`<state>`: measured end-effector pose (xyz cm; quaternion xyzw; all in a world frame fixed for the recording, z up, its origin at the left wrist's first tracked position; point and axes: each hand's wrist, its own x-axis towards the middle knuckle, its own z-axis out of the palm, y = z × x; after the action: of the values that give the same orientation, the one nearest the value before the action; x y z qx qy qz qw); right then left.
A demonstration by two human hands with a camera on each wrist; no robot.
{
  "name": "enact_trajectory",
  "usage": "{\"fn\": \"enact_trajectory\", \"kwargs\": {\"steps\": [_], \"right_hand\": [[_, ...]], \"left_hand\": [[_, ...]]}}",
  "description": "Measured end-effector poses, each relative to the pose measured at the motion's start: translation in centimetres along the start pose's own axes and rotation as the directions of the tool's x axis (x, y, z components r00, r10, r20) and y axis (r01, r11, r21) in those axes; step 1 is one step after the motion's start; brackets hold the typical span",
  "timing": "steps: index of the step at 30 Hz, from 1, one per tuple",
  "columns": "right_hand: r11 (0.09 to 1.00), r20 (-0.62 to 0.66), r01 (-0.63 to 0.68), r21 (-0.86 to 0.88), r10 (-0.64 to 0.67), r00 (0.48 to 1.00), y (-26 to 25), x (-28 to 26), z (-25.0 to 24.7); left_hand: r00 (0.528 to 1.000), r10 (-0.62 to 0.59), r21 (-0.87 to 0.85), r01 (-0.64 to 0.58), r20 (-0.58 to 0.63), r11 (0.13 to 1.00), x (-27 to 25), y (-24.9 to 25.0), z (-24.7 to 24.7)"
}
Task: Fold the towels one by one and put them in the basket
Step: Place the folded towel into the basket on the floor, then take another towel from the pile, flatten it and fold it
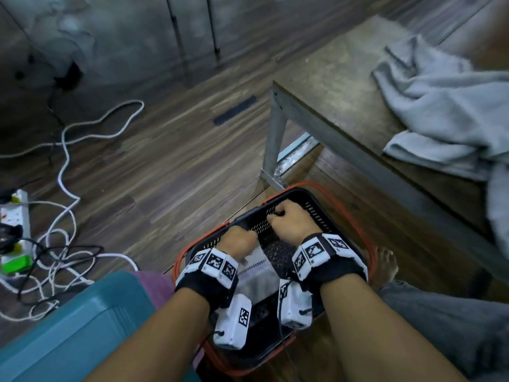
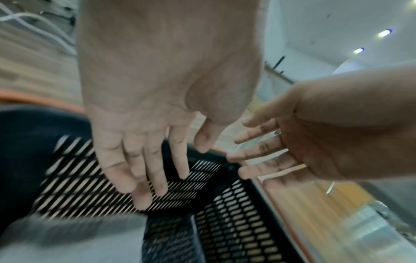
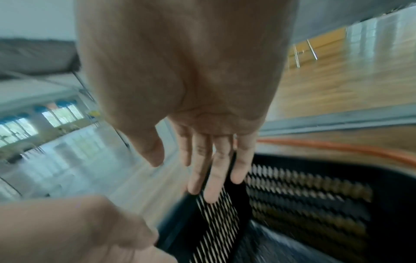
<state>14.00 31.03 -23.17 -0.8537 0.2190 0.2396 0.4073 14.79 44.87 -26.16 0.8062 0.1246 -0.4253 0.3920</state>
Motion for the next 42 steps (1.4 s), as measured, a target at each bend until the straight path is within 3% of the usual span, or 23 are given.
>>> {"fn": "enact_trajectory", "kwargs": {"steps": [3, 6, 8, 11, 15, 17, 19, 22, 26, 28, 31, 35, 38, 40, 42], "right_hand": [[0.996, -0.141, 0.091, 0.026, -0.086, 0.986, -4.0, -2.7, -5.2], [0.977, -0.303, 0.202, 0.067, -0.173, 0.937, -6.7, -7.3, -12.0], [0.960, -0.447, 0.278, 0.042, -0.231, 0.864, -7.5, -11.5, -17.1], [0.933, -0.659, 0.358, 0.014, -0.261, 0.705, -6.8, -18.6, -24.2], [0.906, -0.830, 0.422, 0.028, -0.214, 0.515, -2.4, -27.4, -31.3], [0.915, -0.885, 0.402, 0.016, -0.175, 0.432, 1.1, -30.6, -34.0], [0.933, -0.915, 0.358, 0.034, -0.115, 0.387, 5.1, -32.7, -35.8], [0.969, -0.923, 0.225, 0.105, 0.011, 0.384, 12.1, -33.4, -36.9], [0.980, -0.868, 0.035, 0.194, 0.156, 0.471, 20.3, -31.1, -36.3], [0.977, -0.834, -0.055, 0.205, 0.203, 0.513, 23.7, -29.5, -35.7], [0.963, -0.798, -0.091, 0.254, 0.262, 0.543, 27.8, -27.3, -35.0], [0.952, -0.783, -0.203, 0.230, 0.305, 0.542, 31.5, -24.2, -34.4], [0.964, -0.779, -0.226, 0.138, 0.247, 0.576, 32.1, -22.2, -34.4], [0.947, -0.772, -0.313, 0.068, 0.248, 0.585, 32.0, -20.9, -34.8], [0.902, -0.794, -0.431, -0.031, 0.240, 0.559, 31.8, -20.3, -35.4]], "left_hand": [[0.988, 0.144, 0.006, -0.144, -0.047, 0.990, -3.2, 4.0, -1.6], [0.916, 0.391, -0.029, -0.395, -0.091, 0.918, -7.1, 10.0, -2.2], [0.828, 0.556, -0.039, -0.559, -0.072, 0.828, -10.5, 14.8, -1.9], [0.637, 0.770, 0.040, -0.769, -0.024, 0.638, -16.3, 22.1, 0.1], [0.435, 0.894, 0.114, -0.899, 0.109, 0.423, -23.4, 30.3, 5.5], [0.370, 0.902, 0.172, -0.926, 0.223, 0.337, -25.8, 33.2, 8.8], [0.333, 0.879, 0.232, -0.936, 0.340, 0.265, -27.2, 35.4, 12.6], [0.347, 0.807, 0.376, -0.911, 0.478, 0.170, -27.4, 37.5, 18.7], [0.479, 0.645, 0.565, -0.820, 0.595, 0.089, -24.7, 38.2, 26.7], [0.505, 0.599, 0.606, -0.794, 0.621, 0.042, -22.6, 38.0, 30.1], [0.473, 0.605, 0.613, -0.790, 0.640, -0.031, -19.3, 37.3, 34.4], [0.458, 0.571, 0.624, -0.771, 0.681, -0.125, -15.6, 36.5, 37.7], [0.442, 0.597, 0.615, -0.780, 0.670, -0.112, -13.4, 36.5, 38.1], [0.431, 0.629, 0.610, -0.787, 0.647, -0.089, -12.5, 36.6, 37.8], [0.429, 0.637, 0.601, -0.796, 0.640, -0.068, -12.1, 36.8, 37.4]]}}
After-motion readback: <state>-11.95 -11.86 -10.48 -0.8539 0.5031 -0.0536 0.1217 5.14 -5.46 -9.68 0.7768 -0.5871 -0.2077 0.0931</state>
